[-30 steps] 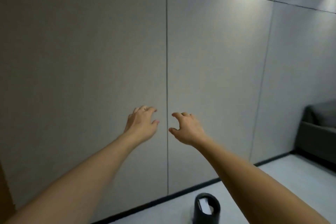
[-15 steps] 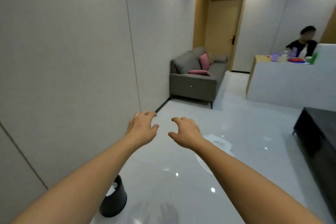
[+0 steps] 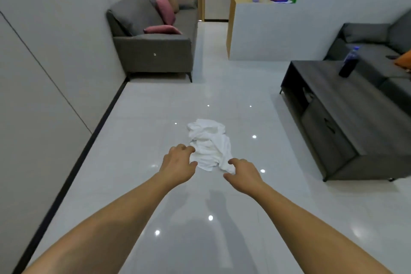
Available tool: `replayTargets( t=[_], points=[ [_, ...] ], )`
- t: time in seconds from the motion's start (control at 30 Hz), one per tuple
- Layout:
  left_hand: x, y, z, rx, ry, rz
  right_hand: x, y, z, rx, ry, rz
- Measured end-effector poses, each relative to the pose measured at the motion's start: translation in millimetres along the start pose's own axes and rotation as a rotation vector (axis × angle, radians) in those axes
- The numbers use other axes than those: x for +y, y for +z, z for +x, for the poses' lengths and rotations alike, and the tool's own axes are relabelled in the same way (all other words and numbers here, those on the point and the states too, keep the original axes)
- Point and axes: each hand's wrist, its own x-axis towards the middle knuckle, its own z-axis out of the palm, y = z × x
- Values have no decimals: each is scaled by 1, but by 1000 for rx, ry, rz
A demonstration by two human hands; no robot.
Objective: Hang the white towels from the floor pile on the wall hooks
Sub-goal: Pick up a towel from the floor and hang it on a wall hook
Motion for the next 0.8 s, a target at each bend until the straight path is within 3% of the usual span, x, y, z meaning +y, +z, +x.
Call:
replayTargets(
  t=[0.33,0.8],
  points=[
    [2,68,198,-182,11,-3,69,8,183,-112,192,101],
    [-15,188,474,-388,-303,-128,162,41,489,-457,305,163]
  ],
)
